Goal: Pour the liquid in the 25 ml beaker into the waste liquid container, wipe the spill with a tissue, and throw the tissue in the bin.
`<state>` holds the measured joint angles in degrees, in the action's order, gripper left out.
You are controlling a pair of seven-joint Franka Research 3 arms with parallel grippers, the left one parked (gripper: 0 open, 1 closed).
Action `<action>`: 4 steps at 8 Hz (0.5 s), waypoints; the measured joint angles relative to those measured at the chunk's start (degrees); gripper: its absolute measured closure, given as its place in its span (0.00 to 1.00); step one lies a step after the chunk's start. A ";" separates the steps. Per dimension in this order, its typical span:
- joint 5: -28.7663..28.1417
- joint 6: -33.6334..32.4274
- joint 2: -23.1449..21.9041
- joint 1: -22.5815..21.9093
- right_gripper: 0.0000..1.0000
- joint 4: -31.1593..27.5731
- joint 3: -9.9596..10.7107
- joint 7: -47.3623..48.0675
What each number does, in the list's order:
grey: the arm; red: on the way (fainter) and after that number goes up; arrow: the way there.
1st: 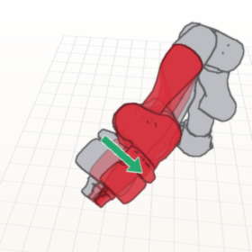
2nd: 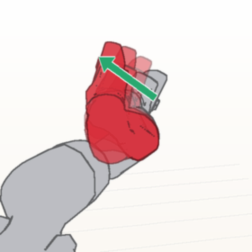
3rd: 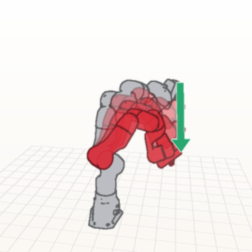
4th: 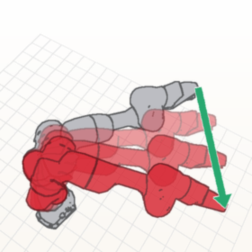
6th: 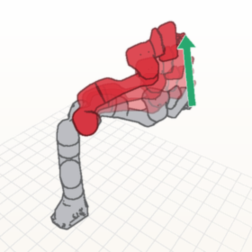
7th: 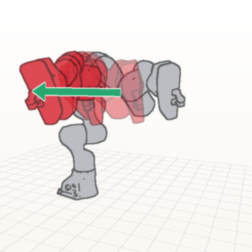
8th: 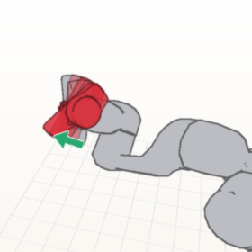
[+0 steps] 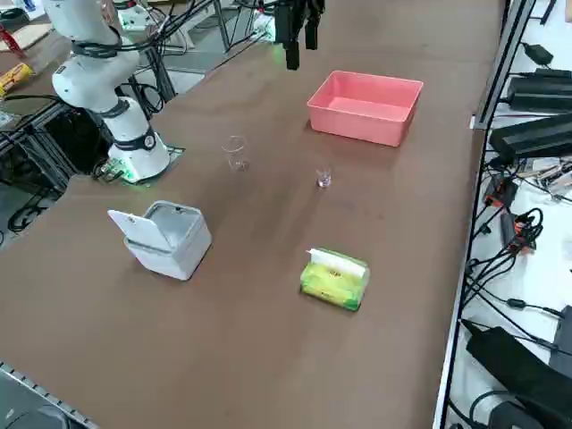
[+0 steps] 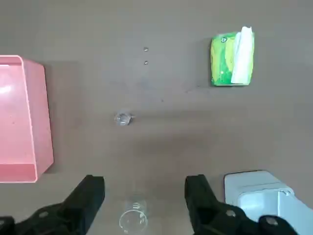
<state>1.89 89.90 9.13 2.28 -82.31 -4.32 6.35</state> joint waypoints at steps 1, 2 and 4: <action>0.08 -0.08 -0.01 0.01 0.00 0.00 0.01 0.00; 0.09 -0.22 -0.05 0.08 0.00 0.00 0.06 0.00; 0.09 -0.47 -0.06 0.31 0.00 0.00 0.07 -0.03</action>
<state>1.98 89.44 9.07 2.59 -82.31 -4.25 6.31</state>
